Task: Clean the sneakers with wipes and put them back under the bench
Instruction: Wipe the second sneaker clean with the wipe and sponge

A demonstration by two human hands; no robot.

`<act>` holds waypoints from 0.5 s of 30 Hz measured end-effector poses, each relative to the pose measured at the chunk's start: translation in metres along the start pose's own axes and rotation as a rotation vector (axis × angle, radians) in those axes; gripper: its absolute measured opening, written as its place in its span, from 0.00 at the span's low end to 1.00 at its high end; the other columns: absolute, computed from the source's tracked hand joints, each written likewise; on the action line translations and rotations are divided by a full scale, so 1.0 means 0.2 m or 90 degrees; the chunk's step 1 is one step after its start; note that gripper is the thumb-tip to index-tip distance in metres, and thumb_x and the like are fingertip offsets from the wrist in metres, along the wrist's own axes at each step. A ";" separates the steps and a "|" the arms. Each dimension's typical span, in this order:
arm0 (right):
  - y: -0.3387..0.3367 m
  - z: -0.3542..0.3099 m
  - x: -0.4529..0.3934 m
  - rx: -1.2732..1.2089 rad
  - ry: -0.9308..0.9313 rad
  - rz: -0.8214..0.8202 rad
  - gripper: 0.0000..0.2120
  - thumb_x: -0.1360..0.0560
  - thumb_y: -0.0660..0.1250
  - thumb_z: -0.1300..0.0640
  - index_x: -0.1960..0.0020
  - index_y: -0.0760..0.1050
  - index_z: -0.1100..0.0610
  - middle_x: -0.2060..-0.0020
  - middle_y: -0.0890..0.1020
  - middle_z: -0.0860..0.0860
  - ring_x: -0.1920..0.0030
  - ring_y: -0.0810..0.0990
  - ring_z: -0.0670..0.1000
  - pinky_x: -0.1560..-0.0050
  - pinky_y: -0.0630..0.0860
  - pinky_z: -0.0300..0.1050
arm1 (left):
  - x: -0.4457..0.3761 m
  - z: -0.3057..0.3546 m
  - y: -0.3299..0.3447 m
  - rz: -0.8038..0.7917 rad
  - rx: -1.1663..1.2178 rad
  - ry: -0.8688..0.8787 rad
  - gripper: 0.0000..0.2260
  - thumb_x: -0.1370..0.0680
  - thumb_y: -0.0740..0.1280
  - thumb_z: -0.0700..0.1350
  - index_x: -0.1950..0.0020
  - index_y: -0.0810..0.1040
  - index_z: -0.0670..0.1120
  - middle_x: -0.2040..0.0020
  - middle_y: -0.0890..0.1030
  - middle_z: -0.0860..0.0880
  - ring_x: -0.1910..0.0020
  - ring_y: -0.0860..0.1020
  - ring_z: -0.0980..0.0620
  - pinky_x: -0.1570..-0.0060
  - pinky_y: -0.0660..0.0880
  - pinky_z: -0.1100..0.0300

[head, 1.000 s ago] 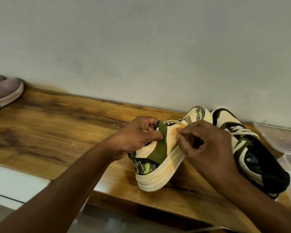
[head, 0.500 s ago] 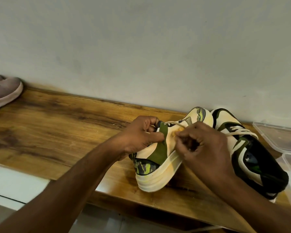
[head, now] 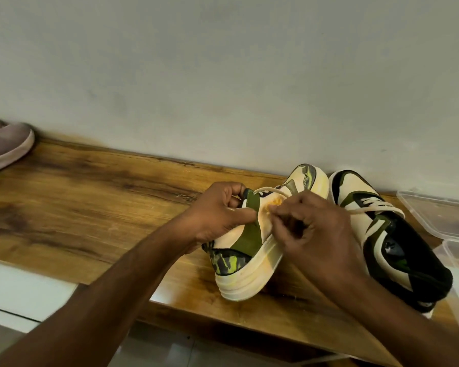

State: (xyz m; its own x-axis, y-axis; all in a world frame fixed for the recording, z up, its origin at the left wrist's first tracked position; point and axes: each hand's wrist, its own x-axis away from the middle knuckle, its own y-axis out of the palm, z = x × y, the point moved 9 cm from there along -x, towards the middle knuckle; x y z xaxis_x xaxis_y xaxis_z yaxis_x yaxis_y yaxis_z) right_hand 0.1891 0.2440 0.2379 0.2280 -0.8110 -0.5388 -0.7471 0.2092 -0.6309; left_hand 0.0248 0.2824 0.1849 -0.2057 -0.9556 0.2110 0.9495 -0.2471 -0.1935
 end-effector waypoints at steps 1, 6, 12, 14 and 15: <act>0.03 -0.04 0.02 -0.009 -0.017 -0.023 0.10 0.29 0.79 0.62 0.48 0.88 0.54 0.56 0.84 0.45 0.58 0.80 0.41 0.57 0.76 0.26 | 0.00 0.00 0.00 0.002 0.001 0.001 0.07 0.23 0.72 0.34 0.47 0.83 0.44 0.54 0.88 0.39 0.62 0.84 0.45 0.59 0.81 0.56; -0.03 -0.02 0.01 -0.040 -0.025 -0.041 0.07 0.31 0.80 0.60 0.54 0.88 0.53 0.60 0.83 0.43 0.65 0.80 0.44 0.65 0.76 0.32 | 0.01 0.01 0.00 -0.006 -0.005 0.010 0.07 0.22 0.72 0.34 0.46 0.83 0.43 0.53 0.88 0.39 0.59 0.85 0.44 0.57 0.81 0.54; -0.26 0.20 -0.11 -0.016 0.068 0.126 0.07 0.26 0.78 0.57 0.48 0.87 0.51 0.56 0.84 0.45 0.62 0.81 0.45 0.62 0.78 0.37 | 0.02 0.03 0.01 -0.046 -0.031 0.022 0.09 0.22 0.72 0.34 0.44 0.82 0.44 0.52 0.88 0.43 0.55 0.87 0.45 0.56 0.83 0.53; -0.20 0.24 -0.10 0.021 0.081 0.088 0.09 0.26 0.78 0.59 0.48 0.87 0.50 0.55 0.84 0.45 0.58 0.81 0.42 0.58 0.78 0.35 | 0.03 0.04 0.03 -0.059 -0.048 0.033 0.09 0.22 0.71 0.34 0.45 0.82 0.45 0.53 0.89 0.44 0.55 0.87 0.46 0.56 0.83 0.53; -0.18 0.24 -0.09 0.034 0.075 0.074 0.09 0.27 0.78 0.60 0.48 0.87 0.51 0.56 0.84 0.46 0.58 0.81 0.41 0.57 0.77 0.33 | 0.03 0.04 0.03 -0.062 -0.059 0.038 0.09 0.22 0.71 0.34 0.46 0.82 0.46 0.53 0.89 0.44 0.55 0.87 0.46 0.56 0.83 0.53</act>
State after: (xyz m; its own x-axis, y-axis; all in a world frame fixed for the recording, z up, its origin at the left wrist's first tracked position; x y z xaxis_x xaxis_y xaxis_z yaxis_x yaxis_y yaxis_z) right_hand 0.2420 0.2785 0.2434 0.0639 -0.8375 -0.5427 -0.7290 0.3322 -0.5985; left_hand 0.0315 0.2773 0.1927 -0.3114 -0.9337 0.1766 0.8992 -0.3497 -0.2629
